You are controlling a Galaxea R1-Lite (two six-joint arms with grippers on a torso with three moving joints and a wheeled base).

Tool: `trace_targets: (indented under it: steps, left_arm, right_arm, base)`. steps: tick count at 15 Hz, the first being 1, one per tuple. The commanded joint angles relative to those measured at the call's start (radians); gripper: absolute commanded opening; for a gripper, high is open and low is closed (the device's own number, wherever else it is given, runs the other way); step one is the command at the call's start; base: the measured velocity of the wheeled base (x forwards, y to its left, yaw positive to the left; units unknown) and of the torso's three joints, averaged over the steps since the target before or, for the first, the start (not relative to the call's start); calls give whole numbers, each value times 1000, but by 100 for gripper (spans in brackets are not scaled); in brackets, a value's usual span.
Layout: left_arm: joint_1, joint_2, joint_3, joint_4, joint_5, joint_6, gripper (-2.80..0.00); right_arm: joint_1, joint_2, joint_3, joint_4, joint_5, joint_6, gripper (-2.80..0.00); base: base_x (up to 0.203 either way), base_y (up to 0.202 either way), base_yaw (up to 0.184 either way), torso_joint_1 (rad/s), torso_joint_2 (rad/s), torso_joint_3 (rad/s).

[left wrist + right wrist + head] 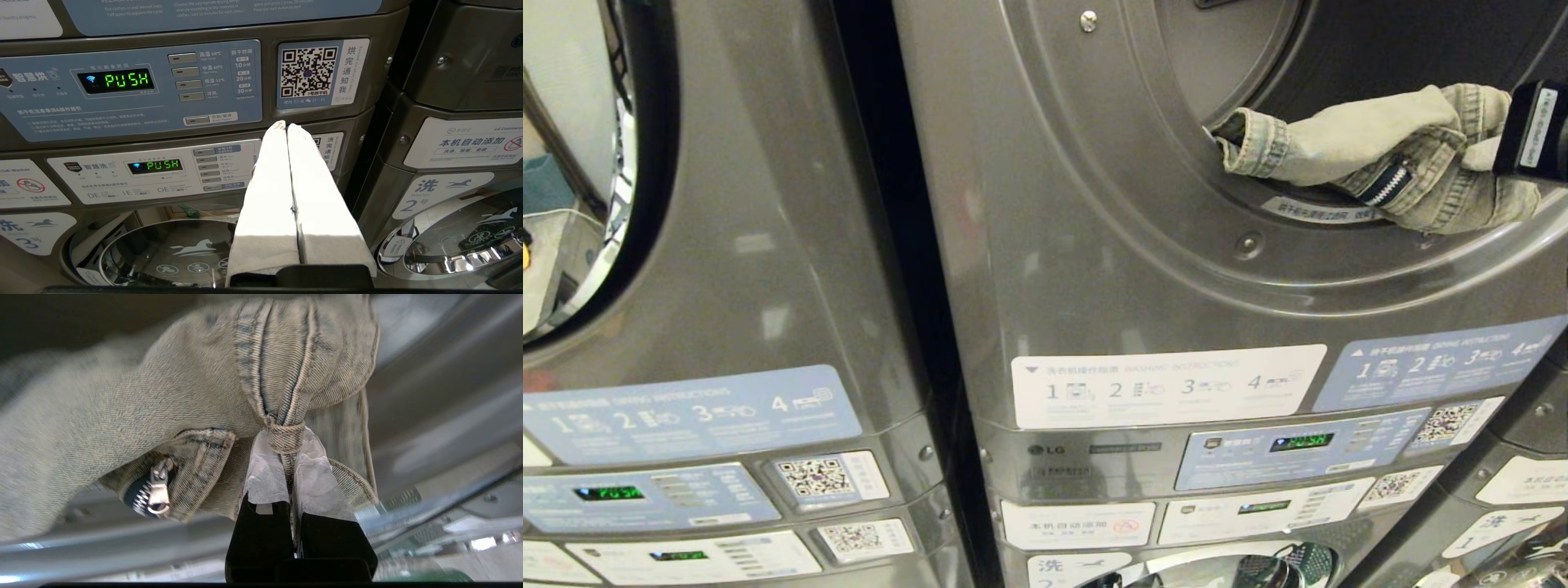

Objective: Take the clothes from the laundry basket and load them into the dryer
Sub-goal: Put the clothes in the dryer

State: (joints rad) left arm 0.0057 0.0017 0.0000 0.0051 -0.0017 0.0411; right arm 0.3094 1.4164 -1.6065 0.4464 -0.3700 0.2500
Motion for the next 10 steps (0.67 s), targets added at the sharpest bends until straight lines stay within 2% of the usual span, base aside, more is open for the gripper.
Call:
trace_targets:
  steps: [1,4,6,8,10]
  left_arm:
    - [0,0,2,0,0,0,-280]
    - [0,0,2,0,0,0,-280]
    - [0,0,2,0,0,-1,-280]
    - [0,0,2,-1,0,-1,-280]
    - [0,0,2,-1,0,-1,-280]
  right_arm:
    - [1,29,-69,1,1,1,-280]
    - [1,139,-273,1,8,-6,-280]
    - [0,236,-358,-59,6,-56,-280]
    - [-6,326,-358,-302,0,-149,-280]
    - [-32,438,-358,-533,-9,-283,-280]
  base:
    - [0,0,0,0,0,0]
    - [0,0,0,0,0,0]
    - [0,0,0,0,0,0]
    - [0,0,0,0,0,0]
    - [0,0,0,0,0,0]
